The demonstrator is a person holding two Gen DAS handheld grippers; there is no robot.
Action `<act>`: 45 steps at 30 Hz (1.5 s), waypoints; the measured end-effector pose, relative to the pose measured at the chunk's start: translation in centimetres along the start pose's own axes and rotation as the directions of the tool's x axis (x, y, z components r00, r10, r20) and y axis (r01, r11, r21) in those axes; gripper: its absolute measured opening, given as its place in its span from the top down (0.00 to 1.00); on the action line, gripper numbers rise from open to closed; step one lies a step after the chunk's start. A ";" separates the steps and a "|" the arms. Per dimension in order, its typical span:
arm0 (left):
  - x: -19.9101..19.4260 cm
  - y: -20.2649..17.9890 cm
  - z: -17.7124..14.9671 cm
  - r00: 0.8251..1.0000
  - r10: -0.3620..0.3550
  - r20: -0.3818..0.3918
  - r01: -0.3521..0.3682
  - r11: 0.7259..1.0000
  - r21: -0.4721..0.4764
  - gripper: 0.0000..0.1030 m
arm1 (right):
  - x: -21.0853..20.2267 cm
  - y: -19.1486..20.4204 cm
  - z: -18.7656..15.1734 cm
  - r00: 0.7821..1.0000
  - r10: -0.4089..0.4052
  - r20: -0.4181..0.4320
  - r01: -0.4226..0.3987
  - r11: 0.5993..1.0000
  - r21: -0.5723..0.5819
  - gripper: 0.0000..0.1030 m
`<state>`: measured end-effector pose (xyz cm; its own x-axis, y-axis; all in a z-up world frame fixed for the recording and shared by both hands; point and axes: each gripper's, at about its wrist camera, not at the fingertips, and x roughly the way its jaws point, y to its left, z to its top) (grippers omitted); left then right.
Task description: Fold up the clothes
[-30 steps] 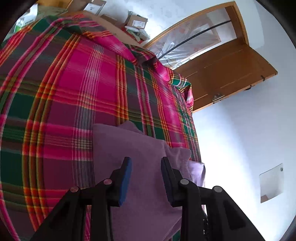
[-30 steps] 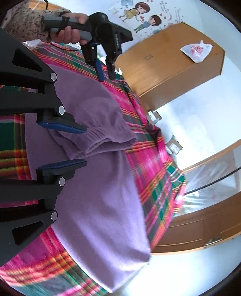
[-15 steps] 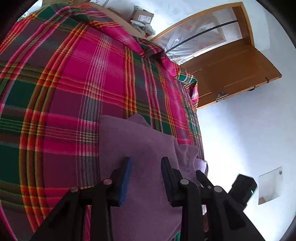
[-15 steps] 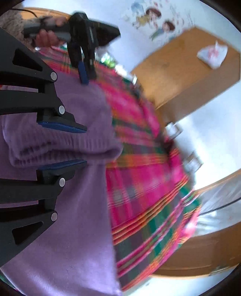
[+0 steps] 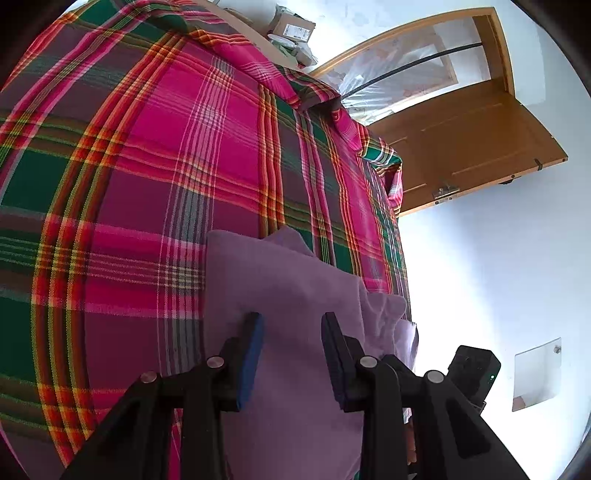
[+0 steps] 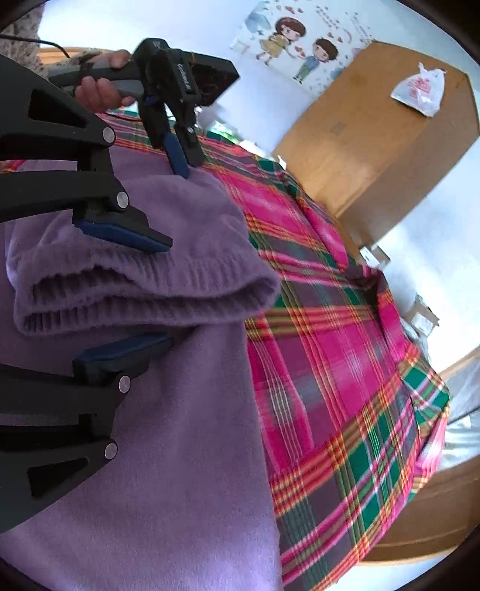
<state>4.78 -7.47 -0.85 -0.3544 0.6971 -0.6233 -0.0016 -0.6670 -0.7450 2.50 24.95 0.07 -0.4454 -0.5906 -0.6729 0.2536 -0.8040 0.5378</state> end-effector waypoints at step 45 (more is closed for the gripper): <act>0.6 -0.9 -0.9 0.999 0.043 0.001 -0.043 0.999 0.023 0.68 | -2.6 1.9 0.8 0.976 -0.172 0.137 0.186 0.978 -0.095 0.71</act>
<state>5.41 -6.23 -0.78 -0.3549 0.6676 -0.6545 -0.0076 -0.7021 -0.7121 3.51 24.99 3.26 -0.5956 -0.4283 -0.6795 0.2470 -0.9026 0.3525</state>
